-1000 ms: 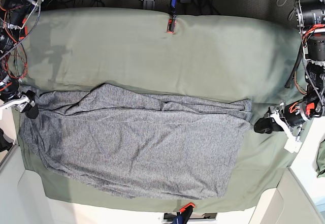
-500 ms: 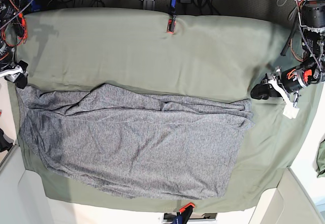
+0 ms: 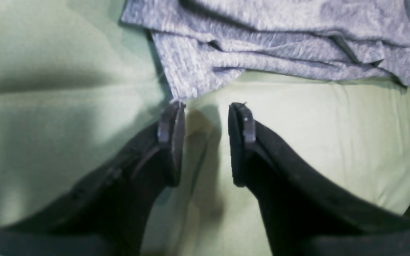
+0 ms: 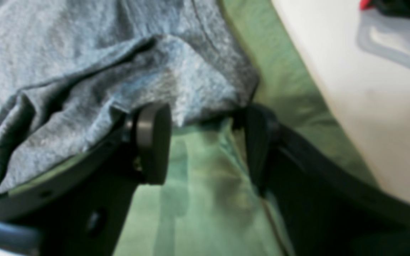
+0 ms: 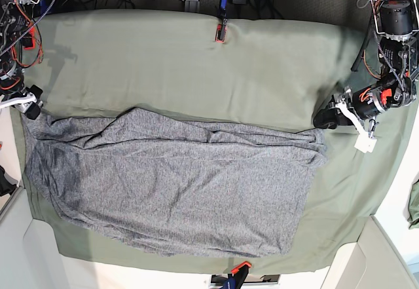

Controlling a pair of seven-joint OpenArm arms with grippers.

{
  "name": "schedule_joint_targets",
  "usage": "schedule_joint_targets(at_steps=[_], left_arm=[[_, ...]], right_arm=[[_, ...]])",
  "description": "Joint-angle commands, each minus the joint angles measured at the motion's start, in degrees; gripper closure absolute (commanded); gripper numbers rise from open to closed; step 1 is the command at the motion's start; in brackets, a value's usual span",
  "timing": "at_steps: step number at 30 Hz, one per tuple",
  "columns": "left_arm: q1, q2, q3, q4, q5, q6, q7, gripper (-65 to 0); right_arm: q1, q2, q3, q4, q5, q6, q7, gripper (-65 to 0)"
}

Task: Fold the T-shirt properly

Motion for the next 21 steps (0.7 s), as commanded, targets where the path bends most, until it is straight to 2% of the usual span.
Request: schedule_joint_targets(at_steps=[1,5,10,17,21], left_arm=[[-0.96,-1.11,-0.42,0.92,-0.74,-0.54,-1.01,-23.5],[-0.96,-1.11,-0.42,0.9,1.84,-0.54,-1.01,-25.4],[-0.96,-1.09,-0.42,0.9,3.45,-0.54,-3.78,-33.2],[-1.01,-0.66,-0.42,0.9,4.94,-0.54,-6.05,-33.2],[-1.05,1.03,-0.42,0.9,10.19,-0.54,-11.02,-33.2]], right_arm=[[1.9,1.11,-0.24,0.07,0.31,0.2,1.53,-33.0],[4.72,1.11,-0.94,-4.24,-0.52,0.15,1.53,-33.0],[7.41,0.85,-0.94,-7.8,-0.48,0.11,1.53,-33.0],[7.63,0.79,-0.94,-7.78,-0.04,0.26,1.55,-33.0],[7.52,0.81,-0.94,-7.78,-0.09,0.26,1.53,-33.0]])
